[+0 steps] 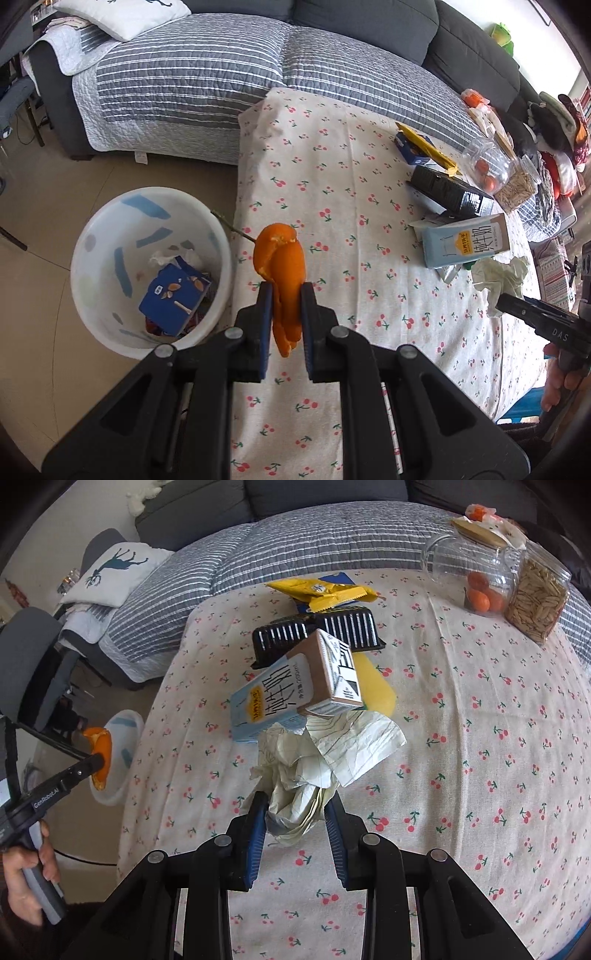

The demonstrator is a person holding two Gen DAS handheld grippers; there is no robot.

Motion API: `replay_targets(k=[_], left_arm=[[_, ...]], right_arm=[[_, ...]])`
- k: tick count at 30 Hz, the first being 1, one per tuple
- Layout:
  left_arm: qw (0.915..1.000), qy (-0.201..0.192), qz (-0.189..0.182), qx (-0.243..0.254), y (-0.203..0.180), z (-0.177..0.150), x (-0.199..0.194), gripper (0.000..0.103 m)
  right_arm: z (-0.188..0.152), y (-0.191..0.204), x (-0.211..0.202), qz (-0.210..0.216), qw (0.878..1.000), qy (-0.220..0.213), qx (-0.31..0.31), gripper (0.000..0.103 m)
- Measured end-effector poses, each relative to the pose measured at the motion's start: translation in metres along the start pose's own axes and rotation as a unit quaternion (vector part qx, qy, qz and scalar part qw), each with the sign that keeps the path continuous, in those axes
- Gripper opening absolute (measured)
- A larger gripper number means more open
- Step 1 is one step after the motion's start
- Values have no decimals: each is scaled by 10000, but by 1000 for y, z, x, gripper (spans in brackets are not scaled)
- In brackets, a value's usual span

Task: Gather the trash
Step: 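Carry the orange peel to the bin with the left tool while the right tool lifts the crumpled tissue, then release the peel into the bin from the left tool while the right tool drops the tissue in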

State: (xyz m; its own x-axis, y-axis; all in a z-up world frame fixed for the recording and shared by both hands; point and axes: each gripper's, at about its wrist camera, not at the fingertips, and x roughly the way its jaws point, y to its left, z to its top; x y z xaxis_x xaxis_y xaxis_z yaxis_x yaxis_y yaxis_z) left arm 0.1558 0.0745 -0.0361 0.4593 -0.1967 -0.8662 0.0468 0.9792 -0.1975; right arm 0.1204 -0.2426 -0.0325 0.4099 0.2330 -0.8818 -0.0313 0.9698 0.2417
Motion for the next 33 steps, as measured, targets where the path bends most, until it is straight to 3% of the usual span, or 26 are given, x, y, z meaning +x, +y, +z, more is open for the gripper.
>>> replay_targets(k=[14,25,26,28,30,33], left_arm=[[9967,-77,612,-527,71,0,6,17],[9939,-84,965,-530,91,4,25,18],[9937,-71,983,-529,92,4,26,22],[9938,-15,963,-559,94,4,26,39],[9921,-50,1094,-619,97,3,22,70],[9897,-91,1255,-682,103,0,15,82]], right_arm=[[9,59,21,195,9990,-28,-398,32],[11,73,36,150,9989,0,-454,32],[11,74,37,152,9989,0,-453,32],[11,76,37,145,9988,-3,-462,32],[11,79,39,139,9987,-8,-485,32],[11,85,42,126,9986,-33,-522,32]])
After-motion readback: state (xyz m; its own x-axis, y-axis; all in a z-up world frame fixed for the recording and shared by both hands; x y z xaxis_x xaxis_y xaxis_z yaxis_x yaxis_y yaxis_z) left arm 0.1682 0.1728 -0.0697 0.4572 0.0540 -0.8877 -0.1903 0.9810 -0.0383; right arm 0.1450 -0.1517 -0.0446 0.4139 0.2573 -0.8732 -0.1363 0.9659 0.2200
